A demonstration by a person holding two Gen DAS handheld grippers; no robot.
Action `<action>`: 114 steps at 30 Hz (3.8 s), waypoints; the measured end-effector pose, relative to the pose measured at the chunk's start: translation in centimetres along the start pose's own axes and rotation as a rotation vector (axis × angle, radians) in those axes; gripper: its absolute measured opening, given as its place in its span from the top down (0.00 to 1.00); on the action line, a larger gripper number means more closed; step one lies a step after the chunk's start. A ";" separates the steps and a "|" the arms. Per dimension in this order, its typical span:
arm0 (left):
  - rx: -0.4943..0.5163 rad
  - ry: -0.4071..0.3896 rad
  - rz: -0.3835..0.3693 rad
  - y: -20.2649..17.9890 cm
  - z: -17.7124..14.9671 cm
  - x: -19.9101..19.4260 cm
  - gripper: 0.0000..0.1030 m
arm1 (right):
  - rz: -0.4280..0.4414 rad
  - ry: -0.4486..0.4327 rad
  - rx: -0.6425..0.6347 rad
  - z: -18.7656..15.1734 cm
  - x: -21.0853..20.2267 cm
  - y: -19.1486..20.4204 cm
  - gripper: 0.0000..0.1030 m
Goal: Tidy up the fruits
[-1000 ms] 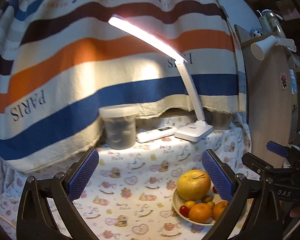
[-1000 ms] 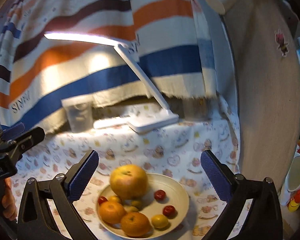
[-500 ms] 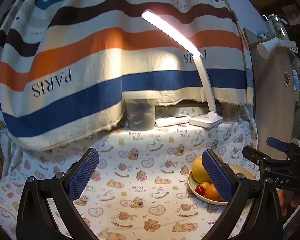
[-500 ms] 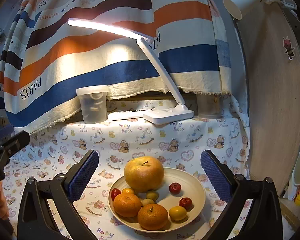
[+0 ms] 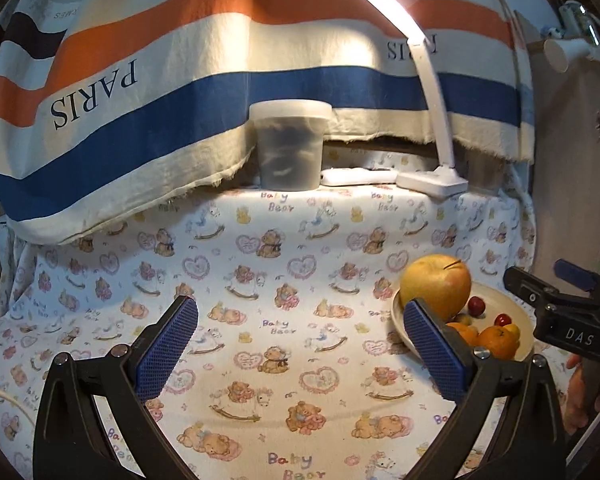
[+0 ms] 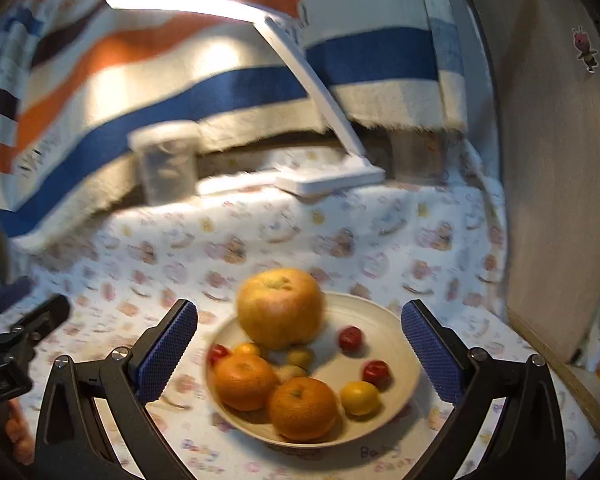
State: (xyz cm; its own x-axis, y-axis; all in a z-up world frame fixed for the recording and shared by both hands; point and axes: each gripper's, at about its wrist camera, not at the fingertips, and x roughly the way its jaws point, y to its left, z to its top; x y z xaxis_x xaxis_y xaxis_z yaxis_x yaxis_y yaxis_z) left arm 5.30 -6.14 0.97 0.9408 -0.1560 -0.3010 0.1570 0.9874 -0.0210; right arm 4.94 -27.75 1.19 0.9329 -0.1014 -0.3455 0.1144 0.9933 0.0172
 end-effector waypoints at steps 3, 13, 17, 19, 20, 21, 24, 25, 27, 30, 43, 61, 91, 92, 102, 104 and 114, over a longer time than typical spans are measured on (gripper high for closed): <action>0.006 0.000 -0.001 -0.1 -0.1 0.0 0.01 | 0.000 -0.010 -0.042 0.0 -0.2 0.7 0.00; -0.003 0.002 0.006 0.2 0.0 0.0 0.01 | 0.016 -0.053 -0.066 -0.1 -1.4 1.4 0.00; 0.001 0.010 -0.016 0.1 0.0 0.1 0.01 | 0.035 -0.050 -0.071 0.0 -1.3 1.4 0.00; 0.001 0.001 -0.011 0.1 0.0 -0.1 0.00 | 0.047 -0.049 -0.075 0.0 -1.3 1.5 0.00; 0.002 -0.003 -0.009 0.1 0.0 -0.2 0.00 | 0.056 -0.049 -0.079 -0.1 -1.3 1.5 0.00; 0.003 -0.001 -0.010 0.1 0.0 -0.2 0.00 | 0.063 -0.049 -0.082 -0.1 -1.3 1.6 0.00; 0.002 -0.001 -0.008 0.1 0.0 -0.1 0.00 | 0.078 -0.045 -0.087 0.0 -1.3 1.7 0.00; 0.001 -0.006 0.000 0.1 0.0 -0.2 0.00 | 0.074 -0.047 -0.084 0.0 -1.3 1.6 0.00; -0.001 -0.012 0.013 0.2 0.0 -0.5 0.00 | 0.063 -0.051 -0.076 -0.1 -1.4 1.4 0.00; -0.004 -0.008 0.008 0.3 0.0 -0.4 0.00 | 0.060 -0.050 -0.075 -0.1 -1.5 1.3 0.00; -0.016 -0.006 0.025 0.7 -0.1 -0.4 0.00 | 0.063 -0.049 -0.080 -0.1 -1.4 1.4 0.00; -0.011 -0.004 0.027 0.7 0.0 -0.4 0.00 | 0.073 -0.040 -0.091 -0.1 -1.5 1.5 0.00; 0.000 0.011 0.022 0.6 -0.2 -0.1 0.00 | 0.073 -0.039 -0.092 -0.2 -1.5 1.7 0.00; 0.000 0.010 0.022 0.6 -0.2 -0.1 0.00 | 0.072 -0.039 -0.092 -0.2 -1.5 1.7 0.00; 0.001 0.010 0.020 0.5 -0.1 -0.1 0.00 | 0.073 -0.039 -0.092 -0.2 -1.4 1.7 0.00; 0.001 0.011 0.020 0.6 -0.2 -0.1 0.00 | 0.073 -0.039 -0.092 -0.2 -1.4 1.7 0.00; 0.002 0.013 0.020 0.5 -0.1 0.0 0.00 | 0.073 -0.039 -0.092 -0.2 -1.4 1.7 0.00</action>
State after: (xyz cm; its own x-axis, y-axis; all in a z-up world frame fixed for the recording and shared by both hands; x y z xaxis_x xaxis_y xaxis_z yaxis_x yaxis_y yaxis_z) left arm 5.34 -5.65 0.82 0.9396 -0.1356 -0.3141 0.1385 0.9903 -0.0130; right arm 3.75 -25.94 1.56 0.9504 -0.0293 -0.3097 0.0159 0.9988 -0.0458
